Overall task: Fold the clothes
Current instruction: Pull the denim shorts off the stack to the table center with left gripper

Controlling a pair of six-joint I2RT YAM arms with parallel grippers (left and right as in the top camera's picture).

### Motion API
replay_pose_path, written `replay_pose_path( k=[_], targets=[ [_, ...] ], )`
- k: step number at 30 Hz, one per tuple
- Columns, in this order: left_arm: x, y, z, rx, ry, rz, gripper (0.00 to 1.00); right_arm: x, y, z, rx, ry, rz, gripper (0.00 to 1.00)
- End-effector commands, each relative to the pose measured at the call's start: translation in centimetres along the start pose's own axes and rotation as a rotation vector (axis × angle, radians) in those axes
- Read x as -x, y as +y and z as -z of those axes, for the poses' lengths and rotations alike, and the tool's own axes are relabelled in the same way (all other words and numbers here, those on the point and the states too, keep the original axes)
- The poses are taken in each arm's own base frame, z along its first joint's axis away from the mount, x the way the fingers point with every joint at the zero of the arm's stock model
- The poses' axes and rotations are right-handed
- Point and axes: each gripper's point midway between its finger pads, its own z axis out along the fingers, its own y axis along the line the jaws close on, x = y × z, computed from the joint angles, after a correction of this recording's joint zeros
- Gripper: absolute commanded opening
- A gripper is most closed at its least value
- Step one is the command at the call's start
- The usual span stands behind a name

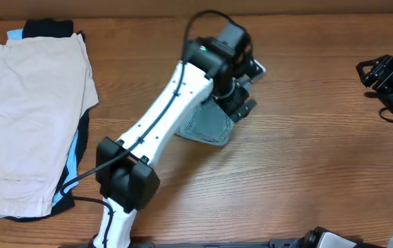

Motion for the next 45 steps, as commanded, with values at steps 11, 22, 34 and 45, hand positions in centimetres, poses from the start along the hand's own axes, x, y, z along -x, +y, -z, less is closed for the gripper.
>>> replay_pose_path(
  k=[11,22,34,45],
  targets=[
    [-2.2,12.8,7.3,0.167,-0.106,0.325,1.0,-1.0,0.9,1.1,0.025,0.03,0.111,0.79],
    [-5.3,17.9,1.5,-0.037,-0.133,0.27,0.95,-3.6,3.7,-0.2,0.07,0.116,0.219,0.79],
    [-8.1,18.0,-6.4,-0.168,0.005,0.291,0.67,-4.5,4.6,-0.4,0.088,0.141,0.24,0.79],
    [-7.6,17.9,-7.1,-0.167,-0.01,0.285,0.13,-4.5,4.6,-0.4,0.088,0.142,0.239,0.79]
  ],
)
